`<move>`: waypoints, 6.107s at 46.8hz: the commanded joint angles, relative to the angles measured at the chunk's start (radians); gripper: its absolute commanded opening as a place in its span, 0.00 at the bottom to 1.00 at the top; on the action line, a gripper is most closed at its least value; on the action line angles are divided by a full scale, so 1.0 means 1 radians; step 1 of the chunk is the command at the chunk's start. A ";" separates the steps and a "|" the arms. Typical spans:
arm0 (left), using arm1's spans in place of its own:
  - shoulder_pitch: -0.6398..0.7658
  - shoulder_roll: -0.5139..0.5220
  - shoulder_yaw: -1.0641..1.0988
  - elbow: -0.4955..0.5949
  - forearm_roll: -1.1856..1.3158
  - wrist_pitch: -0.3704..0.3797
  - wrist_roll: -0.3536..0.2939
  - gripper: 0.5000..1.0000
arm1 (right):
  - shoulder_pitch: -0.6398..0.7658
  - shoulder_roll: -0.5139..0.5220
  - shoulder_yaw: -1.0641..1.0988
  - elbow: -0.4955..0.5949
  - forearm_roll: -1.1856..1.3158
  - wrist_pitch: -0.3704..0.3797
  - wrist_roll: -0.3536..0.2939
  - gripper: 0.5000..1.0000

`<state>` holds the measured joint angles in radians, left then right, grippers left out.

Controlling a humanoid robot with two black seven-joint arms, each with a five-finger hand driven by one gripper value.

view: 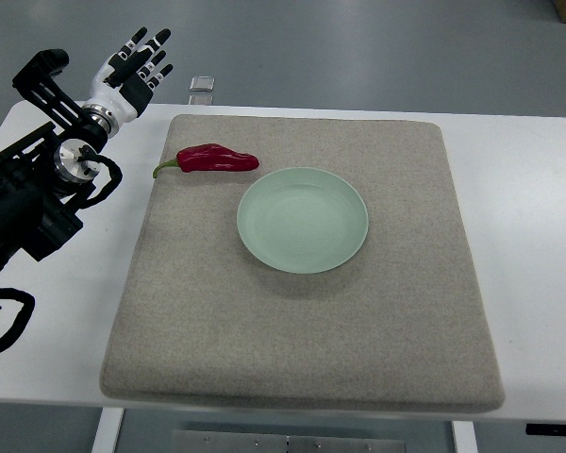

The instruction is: Place red pepper on plate with left hand

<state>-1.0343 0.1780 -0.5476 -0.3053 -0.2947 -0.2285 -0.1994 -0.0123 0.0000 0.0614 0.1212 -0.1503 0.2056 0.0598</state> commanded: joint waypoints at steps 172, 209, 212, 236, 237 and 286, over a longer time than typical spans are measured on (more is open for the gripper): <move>-0.196 0.032 0.517 -0.121 1.460 0.015 -0.060 0.94 | 0.000 0.000 0.000 0.000 0.000 0.000 0.000 0.86; -0.194 0.032 0.583 -0.123 1.490 0.012 -0.109 0.87 | 0.000 0.000 0.000 0.000 0.000 0.000 0.000 0.86; -0.196 0.032 0.583 -0.121 1.490 0.012 -0.109 0.80 | 0.000 0.000 0.000 0.000 0.000 0.000 0.000 0.86; -0.193 0.057 0.598 -0.114 1.488 0.015 -0.109 0.58 | 0.000 0.000 0.000 0.000 0.000 0.000 0.000 0.86; -0.193 0.057 0.598 -0.113 1.488 0.015 -0.109 0.58 | 0.000 0.000 0.000 0.000 0.000 0.000 0.000 0.86; -0.256 0.061 0.560 -0.184 1.464 0.017 -0.104 0.20 | 0.000 0.000 0.000 0.000 0.000 0.000 0.000 0.86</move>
<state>-1.2855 0.2350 0.0207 -0.4573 1.1690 -0.2112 -0.3037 -0.0122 0.0000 0.0614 0.1213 -0.1503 0.2055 0.0599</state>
